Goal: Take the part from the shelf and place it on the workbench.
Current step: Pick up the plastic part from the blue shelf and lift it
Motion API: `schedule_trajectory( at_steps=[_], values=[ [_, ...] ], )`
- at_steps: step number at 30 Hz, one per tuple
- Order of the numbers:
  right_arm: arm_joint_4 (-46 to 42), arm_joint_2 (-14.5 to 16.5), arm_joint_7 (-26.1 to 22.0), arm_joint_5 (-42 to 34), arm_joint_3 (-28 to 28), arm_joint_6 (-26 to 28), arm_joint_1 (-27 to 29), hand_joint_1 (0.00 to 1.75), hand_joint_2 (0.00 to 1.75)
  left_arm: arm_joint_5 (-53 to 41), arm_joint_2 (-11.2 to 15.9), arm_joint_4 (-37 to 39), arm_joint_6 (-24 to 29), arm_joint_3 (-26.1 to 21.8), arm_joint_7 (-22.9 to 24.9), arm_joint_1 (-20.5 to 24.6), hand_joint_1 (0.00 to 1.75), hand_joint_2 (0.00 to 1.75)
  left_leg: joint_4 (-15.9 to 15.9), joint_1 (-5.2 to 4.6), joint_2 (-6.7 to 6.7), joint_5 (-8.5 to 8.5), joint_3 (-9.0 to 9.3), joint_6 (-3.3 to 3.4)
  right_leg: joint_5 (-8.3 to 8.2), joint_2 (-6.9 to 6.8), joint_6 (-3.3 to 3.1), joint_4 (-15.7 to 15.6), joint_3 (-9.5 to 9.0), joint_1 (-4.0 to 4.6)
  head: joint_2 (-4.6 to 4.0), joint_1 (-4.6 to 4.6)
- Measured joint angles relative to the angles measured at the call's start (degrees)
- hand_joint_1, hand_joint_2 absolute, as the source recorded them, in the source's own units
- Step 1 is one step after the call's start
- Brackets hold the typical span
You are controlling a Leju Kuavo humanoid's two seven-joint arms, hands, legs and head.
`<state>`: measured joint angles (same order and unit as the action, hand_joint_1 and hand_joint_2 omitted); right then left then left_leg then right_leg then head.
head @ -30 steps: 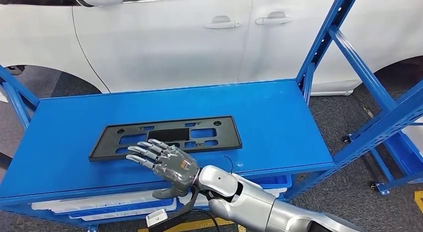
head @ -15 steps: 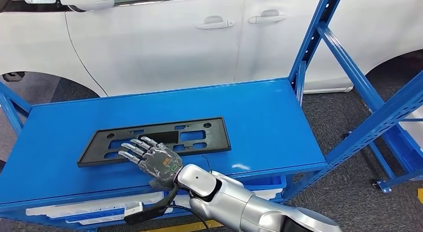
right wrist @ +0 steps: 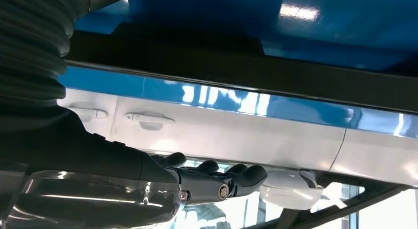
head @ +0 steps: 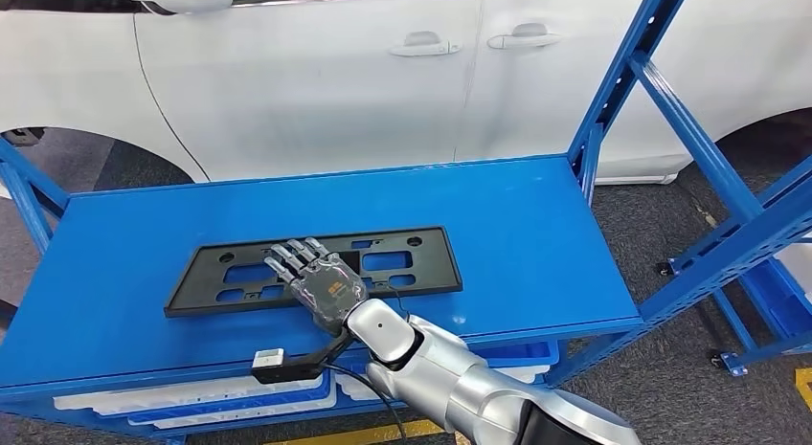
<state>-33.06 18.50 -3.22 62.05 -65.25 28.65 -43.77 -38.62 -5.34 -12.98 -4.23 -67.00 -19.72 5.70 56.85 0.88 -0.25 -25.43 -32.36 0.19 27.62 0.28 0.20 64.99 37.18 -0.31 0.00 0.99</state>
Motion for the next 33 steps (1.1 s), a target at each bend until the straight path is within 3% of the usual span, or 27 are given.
schedule_trajectory(
  at_steps=[2,4,6,8,10,11,12,13,14,15,17,20,22,24,26,27,28,29,31,33],
  values=[
    [0.58,0.37,0.82,0.74,0.01,-0.37,-0.21,0.0,1.75,0.0,0.0,0.0,-0.05,0.07,0.02,0.09,0.0,0.0,0.24,-0.2,-0.03,-0.27,-0.01,-0.49,-2.03,-0.01,-0.52,-6.02,-2.73,0.22,0.0,0.04],
    [1.18,0.58,1.47,1.39,0.01,-0.99,-0.34,0.08,1.75,0.0,0.02,0.0,-0.07,0.08,0.03,0.19,0.0,0.0,0.25,-0.28,-0.04,-0.35,-0.06,-1.16,-2.09,0.04,-1.03,-7.09,-3.11,0.51,0.0,0.07],
    [1.73,0.72,2.03,1.79,0.01,-1.65,-0.48,0.88,1.75,0.0,0.07,0.0,-0.08,0.08,0.04,0.22,0.0,0.0,0.43,-0.13,-0.01,-0.71,-0.1,-1.85,-2.23,0.05,-1.66,-7.41,-3.28,0.38,0.0,0.07],
    [2.22,0.98,2.42,2.01,0.01,-2.51,-0.78,1.67,1.75,0.0,0.12,0.0,-0.12,0.08,0.05,0.25,0.0,0.0,3.98,-0.04,0.02,-2.98,-1.63,-2.45,-2.38,-0.01,-2.19,-7.8,-3.51,0.09,0.0,0.14],
    [2.77,1.2,2.53,2.07,0.01,-3.48,-0.93,1.75,1.75,0.0,0.12,0.0,-0.19,0.08,0.08,0.25,0.0,0.0,11.79,0.05,0.04,-6.63,-5.29,-2.89,-2.32,-0.03,-2.43,-7.82,-3.56,0.13,0.0,0.19],
    [3.07,1.23,2.52,2.02,0.01,-3.86,-0.91,1.75,1.75,0.0,0.13,0.0,-0.21,0.08,0.1,0.23,0.0,0.0,15.34,0.08,0.04,-7.77,-7.09,-3.03,-2.28,-0.03,-2.48,-7.8,-3.57,0.18,0.0,0.18],
    [3.37,1.24,2.51,1.95,0.01,-4.12,-0.88,1.75,1.75,0.0,0.14,0.0,-0.22,0.08,0.11,0.2,0.0,0.0,17.08,0.09,0.04,-7.83,-8.08,-3.09,-2.24,-0.01,-2.5,-7.78,-3.62,0.21,0.0,0.17],
    [3.64,1.25,2.49,1.85,0.01,-4.32,-0.87,1.75,1.75,0.01,0.16,0.0,-0.21,0.08,0.13,0.18,0.0,0.0,16.52,0.1,0.04,-6.75,-7.96,-3.08,-2.17,0.03,-2.5,-7.77,-3.73,0.23,0.0,0.17],
    [3.85,1.27,2.44,1.71,0.01,-4.43,-0.88,1.75,1.75,0.01,0.2,0.0,-0.2,0.08,0.14,0.18,0.0,0.0,13.58,0.11,0.05,-4.71,-6.67,-3.0,-2.07,0.09,-2.44,-7.75,-3.92,0.22,0.0,0.17],
    [4.0,1.33,2.37,1.56,0.03,-4.57,-0.93,1.75,1.75,0.01,0.25,0.0,-0.18,0.08,0.15,0.21,0.0,0.0,9.19,0.11,0.06,-2.43,-4.69,-2.85,-1.93,0.14,-2.31,-7.72,-4.13,0.21,0.0,0.16],
    [4.2,1.42,2.17,1.31,0.12,-4.89,-1.09,1.75,1.75,0.02,0.34,0.0,-0.14,0.08,0.18,0.37,0.0,0.0,2.14,-0.11,0.02,0.12,-1.37,-2.33,-1.69,0.22,-1.87,-7.59,-4.28,0.4,0.0,0.15],
    [4.28,1.44,1.95,1.22,0.38,-5.06,-1.27,1.75,1.75,0.02,0.36,0.0,-0.13,0.07,0.22,0.5,0.0,0.0,0.31,-0.28,-0.14,0.14,-0.6,-1.33,-1.69,0.22,-1.1,-7.56,-4.06,0.59,0.01,0.1],
    [4.27,1.45,1.86,1.18,0.5,-5.07,-1.42,1.75,1.75,0.02,0.34,0.0,-0.13,0.06,0.24,0.49,0.0,0.0,-0.05,-0.03,-0.06,0.34,-0.44,-0.63,-0.76,0.17,-0.55,-6.42,-3.66,0.55,0.01,0.04],
    [4.28,1.44,1.83,1.18,0.55,-5.07,-1.54,1.75,1.75,0.03,0.36,-0.01,-0.13,0.06,0.22,0.61,0.0,0.0,-0.31,0.14,0.11,0.48,-0.32,-0.05,2.39,0.1,-0.07,-0.83,-1.12,0.42,0.0,-0.05],
    [4.31,1.44,1.76,1.18,0.56,-5.05,-1.53,1.75,1.75,0.05,0.38,-0.01,-0.14,0.05,0.2,0.7,0.0,0.0,-0.27,0.09,0.2,0.44,-0.37,0.16,5.76,0.06,0.2,7.38,2.94,0.25,0.0,-0.08],
    [4.32,1.44,1.67,1.18,0.57,-5.04,-1.5,1.75,1.75,0.06,0.38,0.0,-0.17,0.05,0.19,0.72,0.0,0.0,-0.24,0.07,0.21,0.41,-0.36,0.19,6.21,0.05,0.27,9.79,4.23,0.16,0.0,-0.08],
    [4.33,1.44,1.54,1.18,0.62,-5.03,-1.48,1.75,1.75,0.07,0.38,0.0,-0.22,0.06,0.15,0.73,0.0,0.0,-0.21,0.06,0.19,0.37,-0.32,0.19,5.56,0.04,0.27,10.02,4.48,0.08,0.0,-0.09],
    [4.33,1.44,1.42,1.19,0.69,-5.02,-1.48,1.75,1.75,0.08,0.36,0.0,-0.31,0.07,0.03,0.74,0.0,0.0,-0.16,0.06,0.14,0.3,-0.23,0.15,3.91,0.04,0.19,7.84,3.54,0.02,0.0,-0.09],
    [4.29,1.44,1.26,1.25,0.97,-4.95,-1.51,1.75,1.75,0.01,0.28,0.0,-0.44,0.11,-0.83,0.78,0.0,0.0,-0.03,0.03,-0.01,0.09,-0.04,-0.09,-0.13,0.01,-0.26,-0.5,-0.4,0.03,0.0,-0.09],
    [4.26,1.46,1.07,1.48,1.45,-4.77,-1.52,1.75,1.75,-0.4,0.2,-0.01,0.03,0.3,-2.84,0.83,0.0,0.0,0.19,-0.15,-0.15,-0.11,-0.14,-0.61,-2.01,0.0,-0.75,-6.21,-2.92,0.23,0.0,-0.04]
  ],
)
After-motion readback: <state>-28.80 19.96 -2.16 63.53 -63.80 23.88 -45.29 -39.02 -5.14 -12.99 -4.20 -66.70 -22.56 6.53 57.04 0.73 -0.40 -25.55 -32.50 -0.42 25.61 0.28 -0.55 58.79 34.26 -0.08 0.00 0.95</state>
